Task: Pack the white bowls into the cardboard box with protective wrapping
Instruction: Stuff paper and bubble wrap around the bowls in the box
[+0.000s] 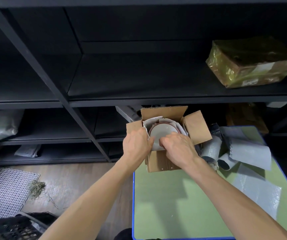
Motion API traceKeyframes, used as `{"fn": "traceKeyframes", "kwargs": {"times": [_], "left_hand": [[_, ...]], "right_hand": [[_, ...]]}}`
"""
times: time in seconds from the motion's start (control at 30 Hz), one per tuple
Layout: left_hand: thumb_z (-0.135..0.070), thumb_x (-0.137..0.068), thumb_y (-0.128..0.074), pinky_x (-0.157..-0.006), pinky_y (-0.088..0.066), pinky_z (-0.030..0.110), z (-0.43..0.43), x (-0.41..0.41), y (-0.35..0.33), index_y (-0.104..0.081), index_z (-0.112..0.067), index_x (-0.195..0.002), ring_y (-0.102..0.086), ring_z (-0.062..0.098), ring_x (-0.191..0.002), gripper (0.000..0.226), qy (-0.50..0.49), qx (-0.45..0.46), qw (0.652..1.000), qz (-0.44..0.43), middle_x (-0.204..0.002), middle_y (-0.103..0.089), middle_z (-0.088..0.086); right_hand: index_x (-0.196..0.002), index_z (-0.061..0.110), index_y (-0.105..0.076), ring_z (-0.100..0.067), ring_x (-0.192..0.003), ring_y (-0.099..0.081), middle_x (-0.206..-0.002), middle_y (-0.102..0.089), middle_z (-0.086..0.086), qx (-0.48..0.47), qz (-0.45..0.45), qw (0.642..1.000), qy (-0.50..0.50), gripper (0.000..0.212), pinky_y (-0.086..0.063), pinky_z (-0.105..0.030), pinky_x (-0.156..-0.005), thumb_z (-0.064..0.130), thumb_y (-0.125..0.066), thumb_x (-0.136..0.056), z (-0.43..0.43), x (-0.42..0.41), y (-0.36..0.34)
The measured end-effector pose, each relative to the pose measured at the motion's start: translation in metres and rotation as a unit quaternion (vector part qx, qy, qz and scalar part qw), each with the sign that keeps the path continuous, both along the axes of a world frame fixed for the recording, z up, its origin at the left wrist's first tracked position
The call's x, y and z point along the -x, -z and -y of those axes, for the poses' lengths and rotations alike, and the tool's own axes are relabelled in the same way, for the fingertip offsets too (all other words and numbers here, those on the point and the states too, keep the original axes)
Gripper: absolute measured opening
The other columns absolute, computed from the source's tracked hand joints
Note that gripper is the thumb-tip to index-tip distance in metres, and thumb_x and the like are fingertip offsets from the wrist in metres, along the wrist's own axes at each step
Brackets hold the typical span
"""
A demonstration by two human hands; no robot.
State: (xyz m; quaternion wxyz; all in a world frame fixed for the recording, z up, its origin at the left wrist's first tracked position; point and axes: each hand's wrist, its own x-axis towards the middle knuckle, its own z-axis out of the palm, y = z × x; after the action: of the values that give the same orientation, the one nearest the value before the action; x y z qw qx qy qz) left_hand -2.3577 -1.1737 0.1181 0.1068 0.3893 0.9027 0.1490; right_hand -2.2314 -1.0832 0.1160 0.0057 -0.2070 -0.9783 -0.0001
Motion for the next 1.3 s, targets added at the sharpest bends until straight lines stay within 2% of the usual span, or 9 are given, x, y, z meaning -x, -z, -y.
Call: {"fn": "traceKeyframes", "kwargs": {"times": [0.13, 0.27, 0.33, 0.43, 0.63, 0.8, 0.97, 1.13, 1.3], "left_hand": [[-0.032, -0.096, -0.057, -0.061, -0.043, 0.030, -0.008, -0.001, -0.003, -0.060, -0.011, -0.103, -0.059, 0.026, -0.074, 0.022, 0.001, 0.027, 0.999, -0.018, -0.086, -0.060, 0.004], [-0.027, -0.096, -0.054, -0.047, -0.032, 0.025, -0.009, 0.002, 0.005, -0.055, -0.012, -0.094, -0.051, 0.017, -0.058, 0.015, -0.018, 0.047, 0.999, 0.010, -0.070, -0.051, -0.002], [-0.030, -0.096, -0.055, -0.045, -0.030, 0.025, -0.007, 0.005, 0.009, -0.052, -0.014, -0.090, -0.045, 0.013, -0.053, 0.017, -0.024, 0.045, 0.998, 0.023, -0.065, -0.048, -0.004], [-0.035, -0.096, -0.055, -0.047, -0.035, 0.026, -0.007, 0.006, 0.012, -0.059, -0.013, -0.089, -0.048, 0.015, -0.054, 0.024, -0.017, 0.048, 0.999, 0.018, -0.063, -0.048, -0.004], [-0.032, -0.096, -0.052, -0.051, -0.039, 0.027, -0.006, 0.004, 0.012, -0.059, -0.013, -0.092, -0.056, 0.021, -0.063, 0.021, -0.012, 0.062, 0.997, 0.037, -0.066, -0.049, -0.003], [-0.039, -0.099, -0.050, -0.046, -0.033, 0.025, 0.000, -0.001, 0.008, -0.050, -0.017, -0.084, -0.048, 0.016, -0.056, 0.026, -0.016, 0.039, 0.999, 0.031, -0.064, -0.049, -0.003], [-0.045, -0.100, -0.049, -0.046, -0.032, 0.025, 0.007, -0.003, 0.012, -0.053, -0.019, -0.061, -0.047, 0.016, -0.050, 0.046, 0.003, 0.016, 0.999, 0.037, -0.055, -0.049, -0.003], [-0.046, -0.098, -0.047, -0.051, -0.048, 0.033, 0.017, -0.006, 0.015, -0.058, -0.017, -0.063, -0.058, 0.024, -0.056, 0.047, 0.013, -0.033, 0.999, 0.034, -0.056, -0.058, 0.000], [-0.042, -0.097, -0.049, -0.047, -0.038, 0.031, 0.023, -0.018, 0.010, -0.051, -0.015, -0.061, -0.053, 0.029, -0.055, 0.045, 0.021, -0.082, 0.995, 0.046, -0.053, -0.053, 0.003]], "right_hand": [[-0.083, 0.014, -0.064, -0.032, -0.085, -0.058, -0.081, -0.067, -0.005, -0.001, 0.003, 1.000, -0.004, 0.020, -0.027, -0.033, -0.061, 0.000, -0.054, -0.073, -0.003, 0.000, 0.001], [-0.093, 0.018, -0.066, -0.029, -0.090, -0.059, -0.086, -0.068, -0.002, 0.013, -0.011, 1.000, 0.006, 0.027, -0.029, -0.031, -0.060, 0.001, -0.052, -0.077, -0.003, -0.004, 0.007], [-0.102, 0.024, -0.069, -0.026, -0.097, -0.060, -0.093, -0.070, 0.000, 0.037, -0.028, 0.999, 0.021, 0.028, -0.035, -0.032, -0.060, 0.008, -0.053, -0.086, -0.004, -0.007, 0.007], [-0.105, 0.031, -0.071, -0.023, -0.102, -0.060, -0.097, -0.072, 0.003, 0.051, -0.048, 0.996, 0.050, 0.027, -0.044, -0.033, -0.065, 0.015, -0.055, -0.090, -0.011, -0.011, 0.006], [-0.102, 0.030, -0.072, -0.022, -0.102, -0.059, -0.097, -0.071, 0.007, 0.043, -0.027, 0.998, 0.043, 0.030, -0.034, -0.030, -0.062, 0.010, -0.054, -0.088, -0.007, -0.010, 0.004], [-0.100, 0.027, -0.071, -0.023, -0.099, -0.058, -0.094, -0.070, 0.006, 0.026, -0.029, 0.999, 0.035, 0.028, -0.030, -0.029, -0.062, 0.008, -0.054, -0.087, -0.005, -0.015, 0.001], [-0.098, 0.028, -0.074, -0.022, -0.097, -0.058, -0.092, -0.071, 0.007, 0.036, -0.050, 0.997, 0.040, 0.026, -0.042, -0.032, -0.068, 0.011, -0.058, -0.087, -0.007, -0.020, -0.001], [-0.091, 0.027, -0.074, -0.022, -0.089, -0.059, -0.086, -0.070, 0.007, 0.056, -0.105, 0.992, 0.052, 0.015, -0.046, -0.031, -0.068, 0.018, -0.063, -0.090, -0.004, -0.042, -0.003], [-0.094, 0.023, -0.075, -0.022, -0.091, -0.059, -0.088, -0.069, 0.006, 0.093, -0.145, 0.981, 0.084, 0.014, -0.046, -0.031, -0.069, 0.016, -0.063, -0.091, -0.004, -0.070, -0.007]]}}
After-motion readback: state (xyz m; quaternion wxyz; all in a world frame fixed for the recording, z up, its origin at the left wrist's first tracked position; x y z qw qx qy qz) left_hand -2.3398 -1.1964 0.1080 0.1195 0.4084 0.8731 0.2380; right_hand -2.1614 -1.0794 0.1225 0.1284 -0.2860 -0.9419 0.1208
